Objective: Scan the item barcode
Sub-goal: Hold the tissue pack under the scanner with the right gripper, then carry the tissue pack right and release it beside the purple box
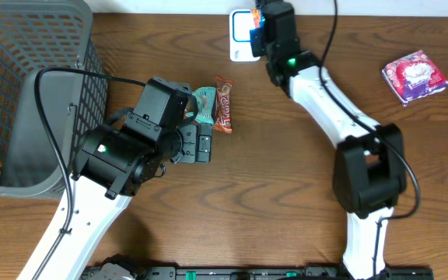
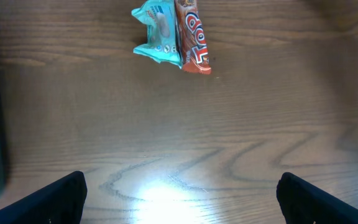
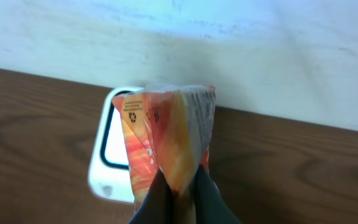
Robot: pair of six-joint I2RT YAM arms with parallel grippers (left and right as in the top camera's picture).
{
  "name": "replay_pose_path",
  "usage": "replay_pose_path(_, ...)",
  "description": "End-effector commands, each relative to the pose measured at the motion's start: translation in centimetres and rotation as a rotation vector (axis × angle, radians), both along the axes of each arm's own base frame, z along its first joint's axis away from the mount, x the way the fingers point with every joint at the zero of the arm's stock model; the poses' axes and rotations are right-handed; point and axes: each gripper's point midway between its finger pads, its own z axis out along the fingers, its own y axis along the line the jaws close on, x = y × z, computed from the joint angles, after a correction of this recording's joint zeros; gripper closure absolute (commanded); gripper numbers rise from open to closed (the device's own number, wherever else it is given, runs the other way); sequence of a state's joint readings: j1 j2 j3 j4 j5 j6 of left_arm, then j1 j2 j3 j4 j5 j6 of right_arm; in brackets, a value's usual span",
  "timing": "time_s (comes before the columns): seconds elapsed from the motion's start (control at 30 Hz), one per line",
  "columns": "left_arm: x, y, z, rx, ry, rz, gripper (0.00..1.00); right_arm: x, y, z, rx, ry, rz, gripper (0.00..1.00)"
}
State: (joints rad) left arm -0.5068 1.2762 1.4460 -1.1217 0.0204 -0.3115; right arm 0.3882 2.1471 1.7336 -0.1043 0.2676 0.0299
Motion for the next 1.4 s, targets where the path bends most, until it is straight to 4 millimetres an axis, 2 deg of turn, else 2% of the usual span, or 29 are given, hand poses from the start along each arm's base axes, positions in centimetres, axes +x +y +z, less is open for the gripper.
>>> replay_pose_path(0.0,-0.1,0.0,0.1,0.003,-0.003,0.000,0.02,1.0,-0.5,-1.0,-0.057,-0.032,-0.040,0.99)
replay_pose_path(0.27,-0.1,0.0,0.1,0.003,-0.003,0.000,0.02,1.6,0.1,-1.0,-0.141,-0.069,0.021,0.99)
replay_pose_path(0.43,-0.1,0.0,0.1,0.003,-0.003,0.000,0.02,1.2,2.1,-1.4,-0.088,-0.051,0.136,0.99)
replay_pose_path(0.53,-0.1,0.0,0.1,0.003,-0.003,0.000,0.02,0.6,3.6,-1.9,-0.118,-0.039,0.244,0.99)
replay_pose_path(0.6,-0.1,0.0,0.1,0.003,-0.003,0.000,0.02,0.6,3.4,-2.3,-0.169,-0.035,0.257,0.99)
replay_pose_path(0.7,-0.1,0.0,0.1,0.003,-0.003,0.000,0.02,0.7,2.1,-2.8,-0.254,-0.018,0.211,0.99)
replay_pose_path(0.8,-0.1,0.0,0.1,0.003,-0.003,0.000,0.02,0.7,-0.7,-2.6,-0.320,0.001,0.069,0.99)
replay_pose_path(0.9,-0.1,0.0,0.1,0.003,-0.003,0.000,0.02,0.6,-4.9,-1.4,-0.330,0.013,-0.112,0.99)
replay_pose_path(0.97,-0.1,0.0,0.1,0.003,-0.003,0.000,0.02,0.4,-7.6,-1.1,-0.330,0.042,-0.162,0.99)
replay_pose_path(1.07,-0.1,0.0,0.1,0.003,-0.003,0.000,0.02,-0.2,-13.5,-1.1,-0.304,0.116,-0.273,0.99)
replay_pose_path(1.13,-0.1,0.0,0.1,0.003,-0.003,0.000,0.02,-1.0,-17.4,-1.9,-0.298,0.182,-0.338,0.99)
replay_pose_path(1.2,-0.1,0.0,0.1,0.003,-0.003,0.000,0.02,-2.2,-20.6,-3.5,-0.317,0.284,-0.334,0.99)
replay_pose_path(1.37,-0.1,0.0,0.1,0.003,-0.003,0.000,0.02,-5.8,-26.2,-7.4,-0.283,0.521,-0.252,0.99)
